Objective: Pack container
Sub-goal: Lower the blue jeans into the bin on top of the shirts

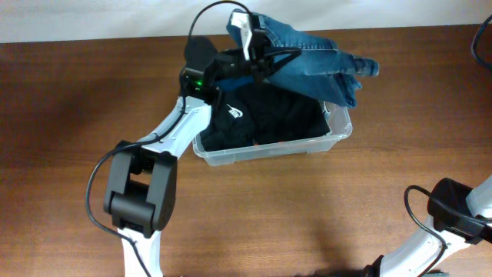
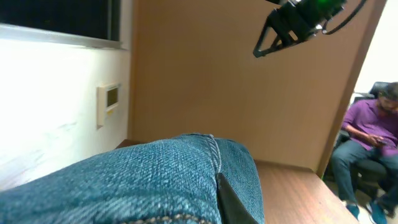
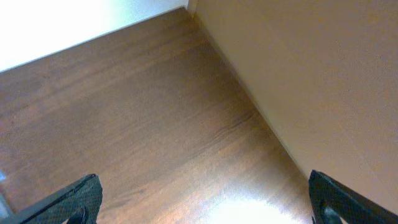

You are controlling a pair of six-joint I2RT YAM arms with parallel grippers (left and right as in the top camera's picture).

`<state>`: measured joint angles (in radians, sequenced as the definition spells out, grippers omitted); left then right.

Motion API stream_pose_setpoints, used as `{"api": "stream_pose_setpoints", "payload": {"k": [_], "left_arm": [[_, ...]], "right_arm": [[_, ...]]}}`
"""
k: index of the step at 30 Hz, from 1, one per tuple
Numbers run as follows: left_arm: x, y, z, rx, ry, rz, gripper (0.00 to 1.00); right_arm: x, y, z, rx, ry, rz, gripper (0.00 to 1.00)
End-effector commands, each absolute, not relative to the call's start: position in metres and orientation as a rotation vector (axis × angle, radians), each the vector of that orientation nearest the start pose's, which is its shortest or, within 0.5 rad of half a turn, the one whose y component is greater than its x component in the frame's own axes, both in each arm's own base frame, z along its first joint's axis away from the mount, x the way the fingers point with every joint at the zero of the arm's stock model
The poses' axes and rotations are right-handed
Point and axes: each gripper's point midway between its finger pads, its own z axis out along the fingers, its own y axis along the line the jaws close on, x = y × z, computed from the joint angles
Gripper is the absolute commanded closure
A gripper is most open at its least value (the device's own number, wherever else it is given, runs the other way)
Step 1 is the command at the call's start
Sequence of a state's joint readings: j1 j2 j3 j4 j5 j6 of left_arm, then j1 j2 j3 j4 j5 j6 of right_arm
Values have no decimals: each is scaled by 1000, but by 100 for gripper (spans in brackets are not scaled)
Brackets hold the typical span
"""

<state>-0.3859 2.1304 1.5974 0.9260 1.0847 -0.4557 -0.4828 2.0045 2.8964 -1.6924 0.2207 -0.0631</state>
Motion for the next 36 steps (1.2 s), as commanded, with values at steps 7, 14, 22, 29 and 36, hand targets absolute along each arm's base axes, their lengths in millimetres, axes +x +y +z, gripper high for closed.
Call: {"api": "stream_pose_setpoints", "payload": {"k": [7, 14, 22, 29, 36], "left_arm": [[428, -350, 356, 1147, 1056, -1318, 100], [440, -334, 337, 1130, 1185, -1371, 100], [452, -325, 308, 1069, 1383, -1448, 96], [447, -325, 298, 1067, 1449, -1511, 92], [455, -314, 282, 987, 1580, -1557, 92]], "right_arm": [[341, -223, 406, 615, 2339, -528, 2], [341, -223, 406, 615, 2339, -528, 2], [341, -223, 406, 615, 2338, -528, 2], [341, -223, 406, 615, 2338, -528, 2], [341, -223, 406, 615, 2338, -528, 2]]}}
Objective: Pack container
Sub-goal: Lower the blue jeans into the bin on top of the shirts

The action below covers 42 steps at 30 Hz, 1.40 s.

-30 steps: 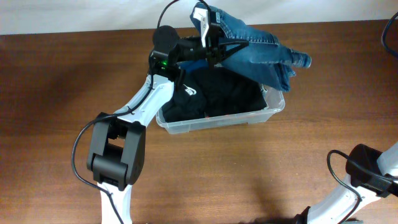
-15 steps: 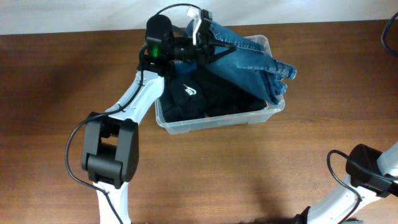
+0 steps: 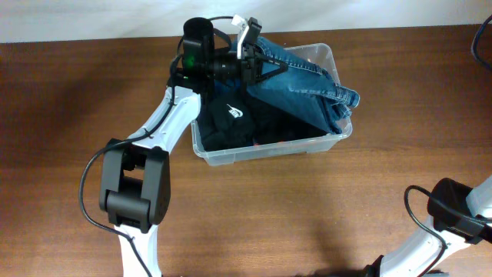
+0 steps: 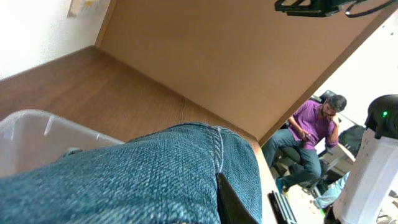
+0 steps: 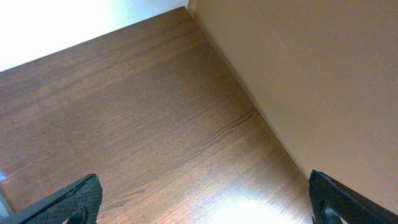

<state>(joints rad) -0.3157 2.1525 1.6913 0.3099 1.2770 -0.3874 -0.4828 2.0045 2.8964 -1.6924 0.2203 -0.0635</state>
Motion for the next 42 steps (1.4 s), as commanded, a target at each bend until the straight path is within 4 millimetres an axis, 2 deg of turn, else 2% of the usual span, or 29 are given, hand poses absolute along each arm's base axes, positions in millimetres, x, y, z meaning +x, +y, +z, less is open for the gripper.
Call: {"api": "stream_pose_setpoints", "payload": {"k": [1, 8, 10, 12, 19, 27, 31, 34, 39, 42], "left_arm": [[457, -310, 278, 963, 1610, -1562, 92], [471, -294, 237, 805, 1851, -1514, 92], [473, -291, 220, 782, 1923, -1456, 92], [475, -286, 191, 751, 2052, -1332, 92], [482, -270, 155, 651, 2250, -1128, 93], [472, -265, 145, 620, 2334, -1127, 99], [470, -253, 143, 575, 2408, -1035, 99], [466, -241, 152, 539, 2454, -933, 99], [454, -224, 181, 505, 2478, -801, 99], [449, -205, 183, 461, 2528, -664, 99]], "right_arm": [[341, -223, 406, 615, 2338, -528, 2], [341, -223, 406, 615, 2338, -528, 2], [341, -223, 406, 615, 2339, -528, 2], [341, -223, 406, 615, 2338, -528, 2], [341, -223, 406, 615, 2338, -529, 2], [341, -223, 406, 615, 2338, -528, 2], [341, -223, 406, 615, 2339, -528, 2], [341, -223, 406, 615, 2338, -528, 2], [341, -223, 406, 615, 2338, -528, 2], [341, -223, 406, 615, 2339, -528, 2]]}}
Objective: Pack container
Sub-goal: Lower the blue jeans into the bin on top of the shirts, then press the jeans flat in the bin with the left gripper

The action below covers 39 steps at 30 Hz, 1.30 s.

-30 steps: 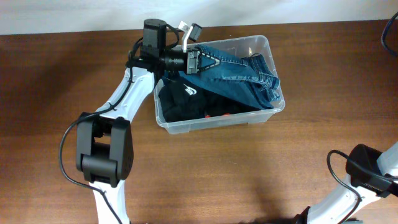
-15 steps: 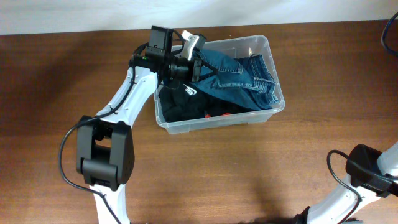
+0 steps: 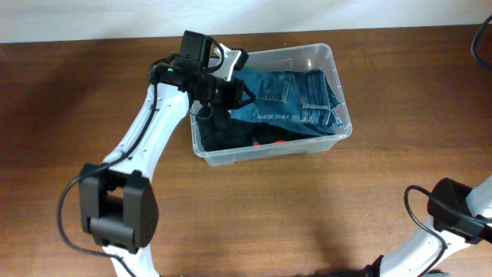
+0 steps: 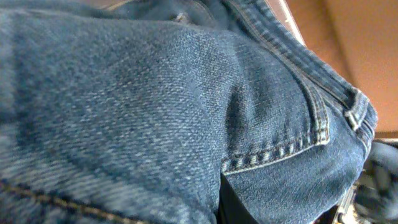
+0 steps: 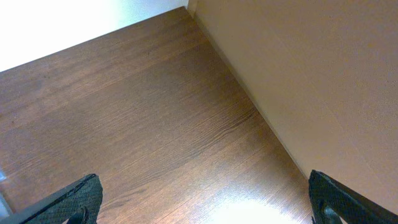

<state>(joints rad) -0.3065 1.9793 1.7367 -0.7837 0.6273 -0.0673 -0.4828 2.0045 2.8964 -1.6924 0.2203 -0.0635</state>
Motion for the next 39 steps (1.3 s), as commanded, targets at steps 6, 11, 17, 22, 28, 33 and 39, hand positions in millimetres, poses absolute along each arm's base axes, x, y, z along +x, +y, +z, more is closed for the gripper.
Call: {"api": "stream_pose_setpoints", "payload": {"k": [6, 11, 17, 22, 28, 33, 39], "left_arm": [[431, -188, 161, 425, 2664, -561, 99], [420, -184, 150, 419, 2722, -554, 99], [409, -164, 137, 390, 2813, -418, 99], [401, -156, 132, 382, 2858, -366, 91], [397, -154, 131, 374, 2880, -364, 77], [391, -153, 129, 374, 2907, -361, 55], [387, -150, 130, 346, 2929, -359, 49]], "right_arm": [[341, -223, 406, 615, 2338, -528, 2], [341, -223, 406, 615, 2338, -528, 2], [341, -223, 406, 615, 2338, -528, 2], [341, -223, 406, 615, 2339, -528, 2], [341, -223, 406, 615, 2338, -528, 1], [341, -223, 406, 615, 2338, -528, 2], [341, -223, 406, 615, 2338, -528, 2]]}}
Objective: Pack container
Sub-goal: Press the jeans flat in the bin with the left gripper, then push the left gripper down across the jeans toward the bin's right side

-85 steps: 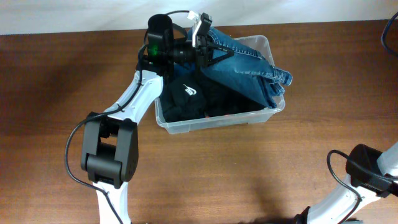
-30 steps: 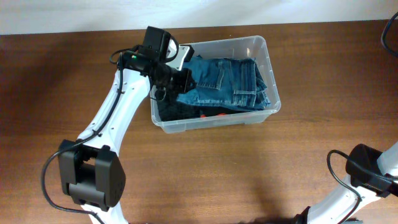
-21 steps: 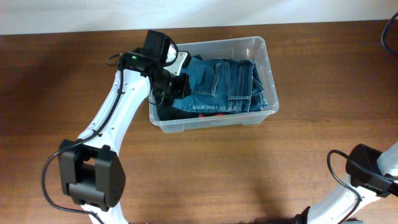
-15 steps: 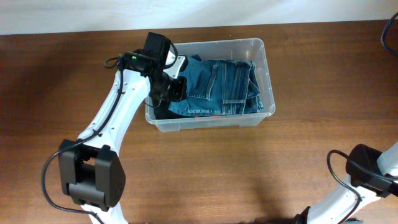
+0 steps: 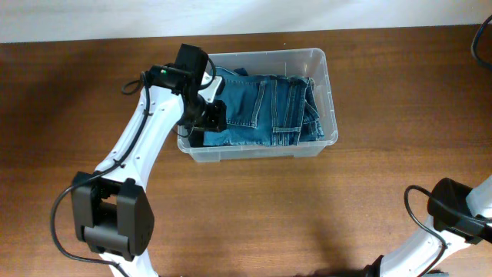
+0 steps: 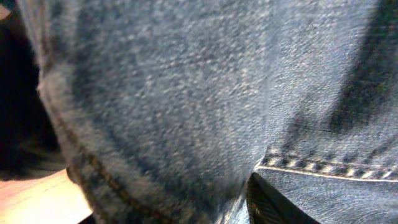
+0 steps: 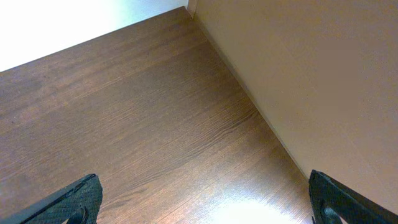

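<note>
A clear plastic container stands at the table's back centre. Folded blue jeans lie flat inside it and cover most of its contents. My left gripper is down in the container's left end, shut on the jeans' left edge. In the left wrist view denim fills the frame, one dark fingertip shows beneath it, and dark cloth lies at the left. My right gripper is open over bare wood, nothing between its fingertips.
The right arm's base sits at the table's front right corner, far from the container. Brown tabletop spreads in front of the container. A tan wall panel shows in the right wrist view.
The jeans lay slanted over black clothes; now they lie flat across the container. My left gripper is lower, at the box's left end. The container has shifted a little leftward and stands squarer.
My left gripper first held the jeans high above the container of black clothes. Then the jeans hung lower over its back edge, then rested slanted inside it. Now they lie flat in it, still gripped. The right arm never moved.
</note>
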You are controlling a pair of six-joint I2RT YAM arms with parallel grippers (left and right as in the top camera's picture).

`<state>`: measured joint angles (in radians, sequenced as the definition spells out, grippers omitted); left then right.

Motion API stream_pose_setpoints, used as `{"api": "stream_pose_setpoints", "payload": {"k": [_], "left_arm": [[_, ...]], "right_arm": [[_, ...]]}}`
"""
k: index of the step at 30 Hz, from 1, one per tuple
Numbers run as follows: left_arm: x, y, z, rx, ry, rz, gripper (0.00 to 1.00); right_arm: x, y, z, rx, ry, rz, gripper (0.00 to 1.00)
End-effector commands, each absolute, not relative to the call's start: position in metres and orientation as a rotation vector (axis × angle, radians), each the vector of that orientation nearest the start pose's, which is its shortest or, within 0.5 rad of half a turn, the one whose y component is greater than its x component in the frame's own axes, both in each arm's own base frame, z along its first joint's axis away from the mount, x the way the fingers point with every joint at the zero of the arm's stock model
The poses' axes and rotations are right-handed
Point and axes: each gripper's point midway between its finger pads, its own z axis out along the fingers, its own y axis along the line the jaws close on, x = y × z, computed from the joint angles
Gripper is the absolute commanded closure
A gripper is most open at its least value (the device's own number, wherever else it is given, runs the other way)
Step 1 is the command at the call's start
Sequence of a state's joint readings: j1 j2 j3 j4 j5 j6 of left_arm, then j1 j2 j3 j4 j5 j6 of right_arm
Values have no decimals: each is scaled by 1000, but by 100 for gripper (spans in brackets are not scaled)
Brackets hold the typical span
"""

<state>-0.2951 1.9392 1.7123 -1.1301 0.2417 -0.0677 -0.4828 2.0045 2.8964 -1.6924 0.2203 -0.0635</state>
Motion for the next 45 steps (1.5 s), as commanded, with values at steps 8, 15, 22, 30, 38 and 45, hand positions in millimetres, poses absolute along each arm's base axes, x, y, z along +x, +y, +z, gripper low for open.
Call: {"api": "stream_pose_setpoints", "payload": {"k": [8, 15, 22, 30, 38, 45], "left_arm": [[389, -146, 156, 261, 2873, -364, 49], [383, -129, 201, 179, 2763, -272, 47], [382, -134, 225, 71, 2698, -336, 89], [400, -187, 248, 91, 2538, -446, 100], [409, -205, 248, 106, 2475, -353, 99], [409, -233, 199, 174, 2592, -383, 99]], "right_arm": [[341, -223, 406, 615, 2338, -528, 1], [341, -223, 406, 615, 2338, -528, 2], [341, -223, 406, 615, 2338, -528, 2], [341, -223, 406, 615, 2338, -528, 2], [341, -223, 406, 615, 2338, -528, 1], [341, -223, 406, 615, 2338, -528, 2]]}}
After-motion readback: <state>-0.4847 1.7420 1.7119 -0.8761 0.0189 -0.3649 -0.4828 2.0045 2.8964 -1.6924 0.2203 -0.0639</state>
